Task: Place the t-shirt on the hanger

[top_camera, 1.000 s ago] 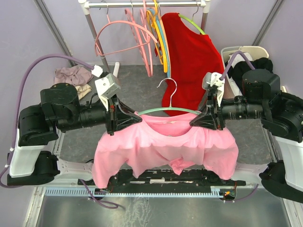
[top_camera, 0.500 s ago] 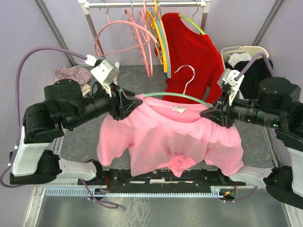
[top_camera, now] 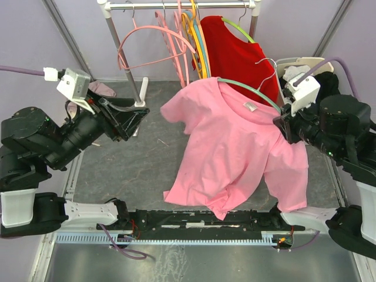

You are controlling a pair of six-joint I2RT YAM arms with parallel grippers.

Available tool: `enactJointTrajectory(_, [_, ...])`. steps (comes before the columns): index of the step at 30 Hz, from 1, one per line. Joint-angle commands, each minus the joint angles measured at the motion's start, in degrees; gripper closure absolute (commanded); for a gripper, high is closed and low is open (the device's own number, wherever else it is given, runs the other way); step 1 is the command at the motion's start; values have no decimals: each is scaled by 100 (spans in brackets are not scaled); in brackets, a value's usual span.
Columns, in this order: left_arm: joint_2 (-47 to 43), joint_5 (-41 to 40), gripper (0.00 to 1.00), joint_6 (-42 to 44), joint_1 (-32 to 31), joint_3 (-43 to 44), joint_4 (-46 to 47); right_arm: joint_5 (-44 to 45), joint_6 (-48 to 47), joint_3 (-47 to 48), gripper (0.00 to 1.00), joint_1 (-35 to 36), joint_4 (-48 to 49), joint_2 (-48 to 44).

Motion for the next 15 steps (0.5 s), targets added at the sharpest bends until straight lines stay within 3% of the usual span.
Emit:
enactJointTrajectory(1, [55,-169,37,30,5,-246,299,1313,-75,313,99,-11,153,113])
enactJointTrajectory(7, [-37,-112,37,13,1,-391,315,1783,-20,394,99,-11,-168,144])
enactJointTrajectory(15, [-183,-148,37,25,0,-609,337,1761,249,166,99,-13,-497,-119])
